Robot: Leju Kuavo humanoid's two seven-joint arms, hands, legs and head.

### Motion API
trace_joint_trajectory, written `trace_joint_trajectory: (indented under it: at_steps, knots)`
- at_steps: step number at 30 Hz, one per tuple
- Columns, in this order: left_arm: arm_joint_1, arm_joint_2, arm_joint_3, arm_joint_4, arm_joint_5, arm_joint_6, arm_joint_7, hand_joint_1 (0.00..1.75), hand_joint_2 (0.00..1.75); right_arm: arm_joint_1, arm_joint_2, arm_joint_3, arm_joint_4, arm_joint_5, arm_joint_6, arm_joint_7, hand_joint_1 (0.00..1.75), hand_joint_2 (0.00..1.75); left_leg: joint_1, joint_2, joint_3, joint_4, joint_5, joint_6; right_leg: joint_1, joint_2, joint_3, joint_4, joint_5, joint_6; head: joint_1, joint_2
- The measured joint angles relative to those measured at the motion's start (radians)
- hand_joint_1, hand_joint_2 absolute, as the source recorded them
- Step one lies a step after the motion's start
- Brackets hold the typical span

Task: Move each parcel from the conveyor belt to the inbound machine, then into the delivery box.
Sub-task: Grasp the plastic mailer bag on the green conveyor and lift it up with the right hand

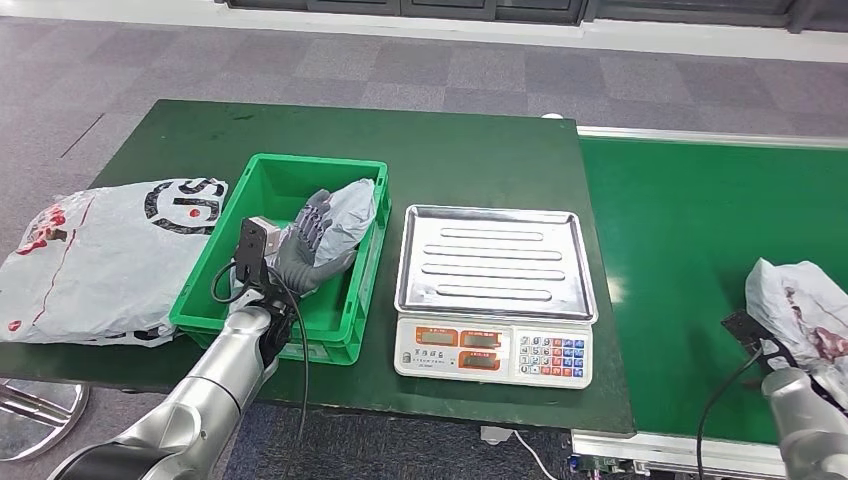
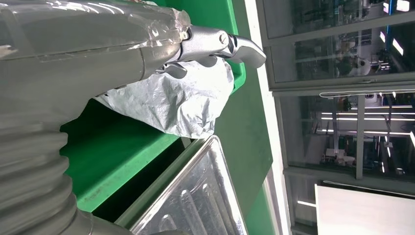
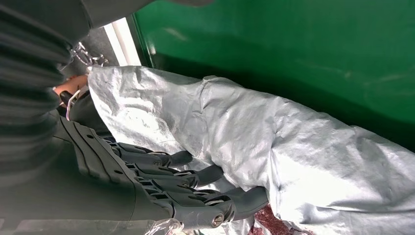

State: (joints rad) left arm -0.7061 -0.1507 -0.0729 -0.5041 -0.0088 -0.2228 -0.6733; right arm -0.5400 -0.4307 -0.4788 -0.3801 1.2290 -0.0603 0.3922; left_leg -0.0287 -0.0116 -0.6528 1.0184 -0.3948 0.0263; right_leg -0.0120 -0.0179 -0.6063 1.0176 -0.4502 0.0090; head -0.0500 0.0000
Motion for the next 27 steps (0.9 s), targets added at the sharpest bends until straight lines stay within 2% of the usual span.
trace_joint_trajectory:
  at_steps: [13, 17, 20, 24, 27]
  knots:
    - [0.000, 0.000, 0.000, 0.002, 0.001, 0.000, 0.000, 0.00, 1.75, -0.001, 0.000, 0.000, 0.001, 0.006, -0.003, -0.001, 0.00, 1.75, 0.000, 0.000, 0.001, 0.000, 0.000, 0.000, 0.000, 0.000, 0.001, 0.000, 0.000, 0.000, 0.000, 0.000]
    - [0.001, 0.000, 0.002, 0.002, 0.004, 0.000, 0.001, 0.00, 1.75, -0.005, 0.003, 0.000, 0.000, 0.010, -0.063, -0.040, 0.00, 1.75, 0.000, 0.000, 0.000, 0.000, 0.000, 0.000, 0.000, 0.000, 0.001, 0.000, 0.000, 0.000, 0.000, 0.000]
    - [0.004, 0.001, 0.013, -0.003, 0.008, 0.000, -0.001, 0.00, 1.75, -0.015, 0.017, 0.000, -0.013, -0.024, -0.171, -0.143, 0.00, 1.75, 0.000, 0.000, 0.001, -0.001, -0.001, -0.001, 0.000, 0.000, 0.002, 0.000, 0.000, 0.000, 0.000, 0.000]
    - [0.011, 0.002, 0.018, -0.011, 0.002, 0.000, -0.005, 0.00, 1.75, -0.027, 0.053, 0.000, -0.082, -0.131, -0.349, -0.363, 0.00, 1.75, 0.000, 0.001, 0.002, -0.001, 0.000, -0.001, 0.000, 0.001, 0.002, 0.000, 0.000, -0.001, 0.000, 0.000]
    - [0.011, 0.001, 0.018, -0.012, -0.008, 0.000, -0.007, 0.00, 1.75, -0.022, 0.075, 0.000, -0.148, -0.228, -0.383, -0.454, 0.00, 1.75, 0.000, 0.000, 0.003, -0.001, 0.000, -0.001, 0.000, 0.000, 0.002, 0.000, 0.000, -0.001, 0.000, 0.000]
